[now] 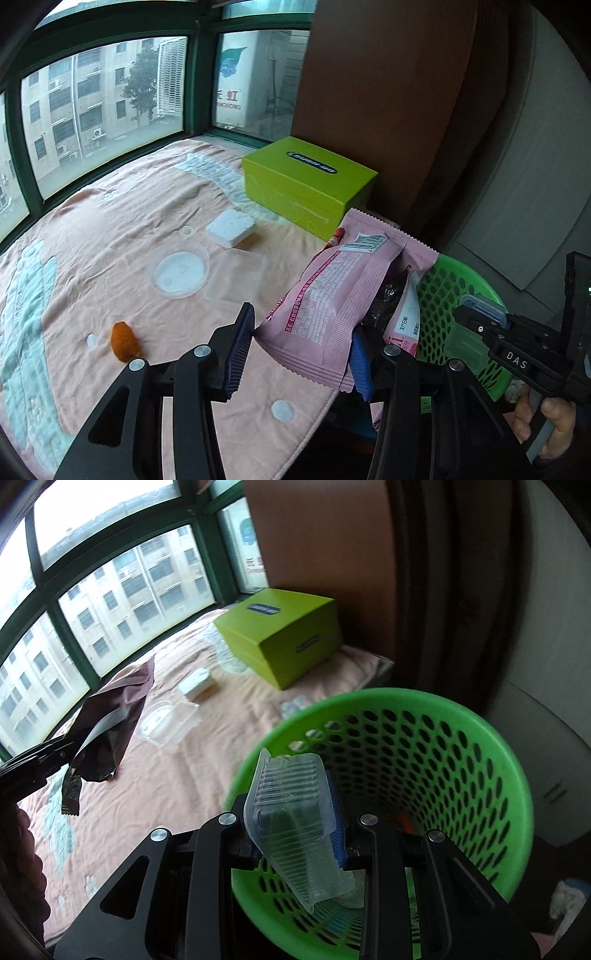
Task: Collect trash
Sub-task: 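Release the pink packet with the left tool while the right tool drops the container in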
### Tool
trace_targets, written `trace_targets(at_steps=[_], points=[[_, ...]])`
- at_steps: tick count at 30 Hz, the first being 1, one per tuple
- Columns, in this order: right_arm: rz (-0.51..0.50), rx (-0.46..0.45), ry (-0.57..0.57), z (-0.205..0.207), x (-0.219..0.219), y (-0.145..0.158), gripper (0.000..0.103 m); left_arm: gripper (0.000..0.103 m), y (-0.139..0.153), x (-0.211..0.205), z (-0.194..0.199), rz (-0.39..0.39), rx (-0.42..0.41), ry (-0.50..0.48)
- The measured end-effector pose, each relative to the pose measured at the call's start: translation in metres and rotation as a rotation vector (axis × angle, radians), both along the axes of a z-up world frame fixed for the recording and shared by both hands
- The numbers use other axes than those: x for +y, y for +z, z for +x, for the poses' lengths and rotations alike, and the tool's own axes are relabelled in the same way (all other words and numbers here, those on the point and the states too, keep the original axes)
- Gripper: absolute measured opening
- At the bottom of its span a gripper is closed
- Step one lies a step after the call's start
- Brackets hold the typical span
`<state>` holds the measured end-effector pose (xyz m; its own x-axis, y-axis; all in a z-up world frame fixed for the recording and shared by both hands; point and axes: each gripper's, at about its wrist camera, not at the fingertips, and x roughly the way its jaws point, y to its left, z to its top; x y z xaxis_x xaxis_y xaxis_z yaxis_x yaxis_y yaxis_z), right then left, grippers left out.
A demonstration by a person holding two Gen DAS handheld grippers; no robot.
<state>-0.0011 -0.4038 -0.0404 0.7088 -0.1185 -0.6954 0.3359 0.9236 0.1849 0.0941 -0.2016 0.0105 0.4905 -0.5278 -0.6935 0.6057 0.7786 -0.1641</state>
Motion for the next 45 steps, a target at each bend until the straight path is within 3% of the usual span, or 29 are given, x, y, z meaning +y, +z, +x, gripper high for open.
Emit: trace_targets(at_steps=[1,10,19,31,34,37,45], points=[[0.005,0.001,-0.01,-0.003,-0.005,-0.001,0.039,0.046,0.0,-0.005,-0.002,-0.001,0.001,-0.01],[0.01,-0.015,-0.096,-0.031,-0.029,-0.004,0.057,0.046,-0.002,-0.045,-0.017,-0.015,0.024,-0.06],[-0.077,-0.048,-0.161,-0.059,-0.036,0.0,0.075,0.046,-0.012,-0.08,-0.036,-0.044,0.036,-0.103],[-0.067,-0.075,-0.214,-0.079,-0.048,0.001,0.079,0.052,-0.028,-0.11,-0.049,-0.026,0.066,-0.145],[-0.066,-0.078,-0.222,-0.083,-0.049,0.001,0.079,0.057,-0.032,-0.115,-0.054,-0.023,0.071,-0.163],[-0.061,-0.078,-0.226,-0.084,-0.05,0.0,0.079,0.068,-0.035,-0.117,-0.056,-0.03,0.089,-0.174],[-0.056,-0.087,-0.224,-0.085,-0.048,0.003,0.08,0.071,-0.035,-0.115,-0.06,-0.033,0.09,-0.189]])
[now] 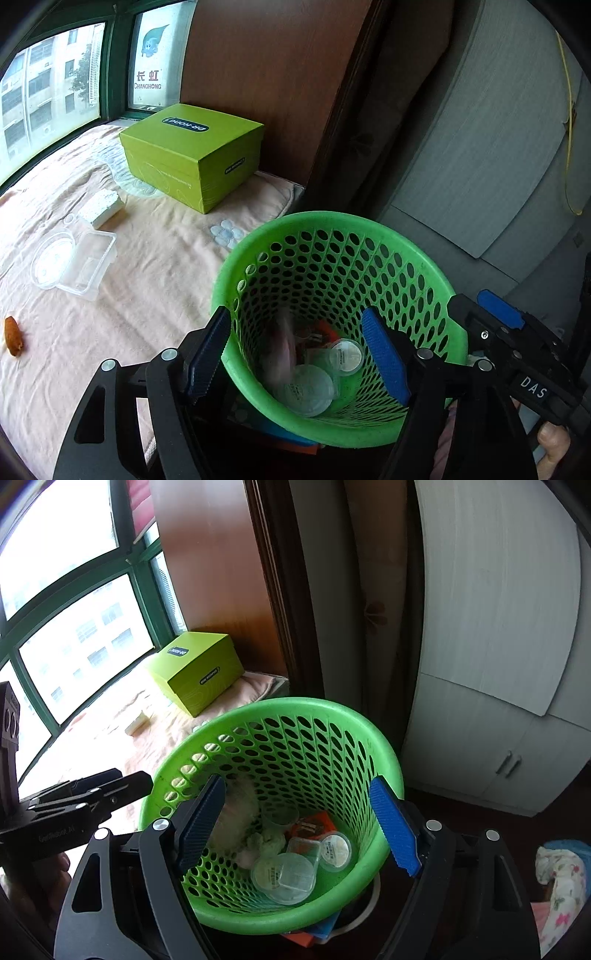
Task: Collect trash
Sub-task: 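Release the pink packet with the left tool while the right tool drops the container in, then move the left tool to the orange peel and grasp it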
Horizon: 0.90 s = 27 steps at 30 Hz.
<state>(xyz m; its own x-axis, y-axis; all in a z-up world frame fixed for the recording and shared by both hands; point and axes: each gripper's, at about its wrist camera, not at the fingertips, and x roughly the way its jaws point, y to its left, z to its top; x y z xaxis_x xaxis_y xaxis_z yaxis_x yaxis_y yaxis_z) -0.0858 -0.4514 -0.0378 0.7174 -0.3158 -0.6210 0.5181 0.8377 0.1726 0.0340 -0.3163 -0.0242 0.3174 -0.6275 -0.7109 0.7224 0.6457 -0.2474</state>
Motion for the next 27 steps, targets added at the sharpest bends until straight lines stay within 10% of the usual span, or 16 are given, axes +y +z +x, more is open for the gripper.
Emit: trace_targets(at_steps=[27], points=[[-0.006,-0.007,0.263,0.083,0.081,0.015,0.082,0.07,-0.014,0.177,0.105,0.151,-0.037,0.498]])
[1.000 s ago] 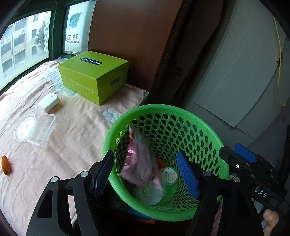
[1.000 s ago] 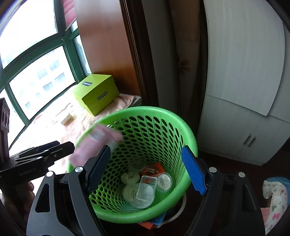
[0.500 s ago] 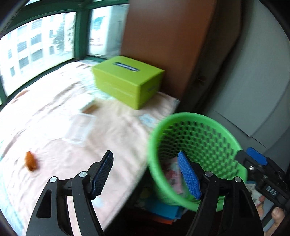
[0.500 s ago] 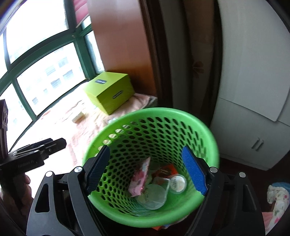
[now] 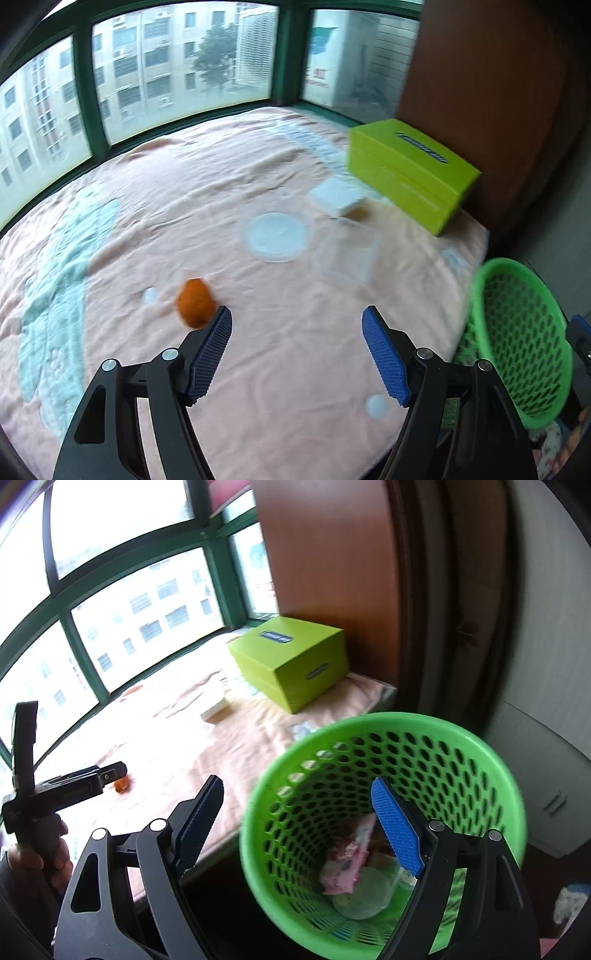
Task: Collect trash
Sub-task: 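Move the left tool to the orange peel and grasp it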
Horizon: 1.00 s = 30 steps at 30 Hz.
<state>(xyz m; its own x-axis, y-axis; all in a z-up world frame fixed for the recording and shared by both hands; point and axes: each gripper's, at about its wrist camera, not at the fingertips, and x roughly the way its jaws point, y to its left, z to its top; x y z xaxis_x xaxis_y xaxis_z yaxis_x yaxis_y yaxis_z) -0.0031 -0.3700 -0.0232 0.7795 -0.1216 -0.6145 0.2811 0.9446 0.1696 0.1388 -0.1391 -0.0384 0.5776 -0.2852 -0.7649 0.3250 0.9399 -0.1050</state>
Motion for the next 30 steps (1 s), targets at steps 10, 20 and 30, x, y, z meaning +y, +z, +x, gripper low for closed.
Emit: trace_targets(at_steps=[10,20,30], points=[[-0.002,0.025,0.085,0.037,0.035,-0.006,0.082,0.064,-0.029,0.053,0.039,0.048,0.062,0.126],[0.002,0.055,0.132,0.063,0.055,-0.017,0.082,0.052,-0.062,0.064,0.067,0.021,0.145,0.161],[0.035,0.081,0.182,0.095,0.072,-0.027,0.082,0.035,-0.066,0.06,0.074,-0.025,0.145,0.128]])
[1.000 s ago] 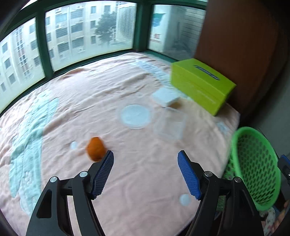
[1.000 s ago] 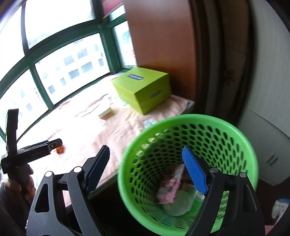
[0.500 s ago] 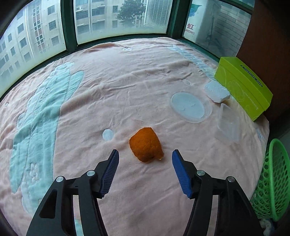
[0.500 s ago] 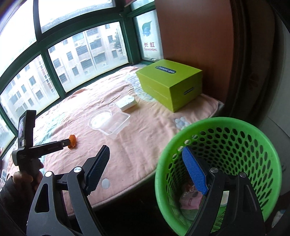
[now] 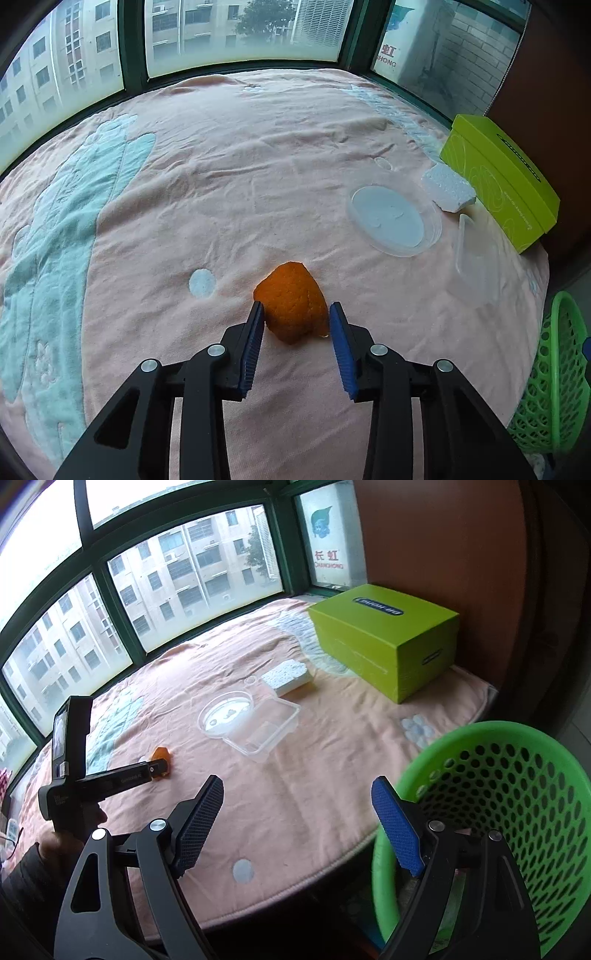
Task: Collect trash
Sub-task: 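Move the left tool to the orange peel and grasp it, then grasp the second clear rectangular container with the right tool while the left tool holds the peel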
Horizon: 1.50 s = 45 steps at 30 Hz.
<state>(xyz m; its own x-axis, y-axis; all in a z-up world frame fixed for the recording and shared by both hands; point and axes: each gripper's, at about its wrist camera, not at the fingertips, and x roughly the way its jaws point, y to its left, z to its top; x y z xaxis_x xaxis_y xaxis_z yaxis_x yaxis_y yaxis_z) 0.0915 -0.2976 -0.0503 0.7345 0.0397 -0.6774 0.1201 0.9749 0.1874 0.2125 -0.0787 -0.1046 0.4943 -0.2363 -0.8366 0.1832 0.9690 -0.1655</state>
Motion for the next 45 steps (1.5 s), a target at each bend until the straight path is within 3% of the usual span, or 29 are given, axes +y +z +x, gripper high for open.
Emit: trace_targets(at_steps=[6,19,26,32,34,45], points=[[0.063,0.031,0.021,0.026,0.006,-0.007,0.082,0.027,0.003,0.006,-0.002,-0.024,-0.004,0.006],[0.203,0.126,-0.023,0.098,0.02,-0.025,0.082,0.025,0.028,0.028,-0.017,-0.069,-0.049,0.009],[0.209,0.183,-0.102,0.127,0.021,-0.044,0.081,0.025,0.034,0.037,-0.024,-0.099,-0.058,0.005],[0.199,0.235,-0.157,0.144,0.022,-0.06,0.072,0.025,0.035,0.041,-0.025,-0.11,-0.059,0.005],[0.188,0.244,-0.158,0.146,0.022,-0.063,0.065,0.025,0.036,0.042,-0.024,-0.11,-0.059,0.007],[0.133,0.212,-0.11,0.129,0.027,-0.055,0.058,0.025,0.039,0.039,-0.029,-0.121,-0.062,0.004]])
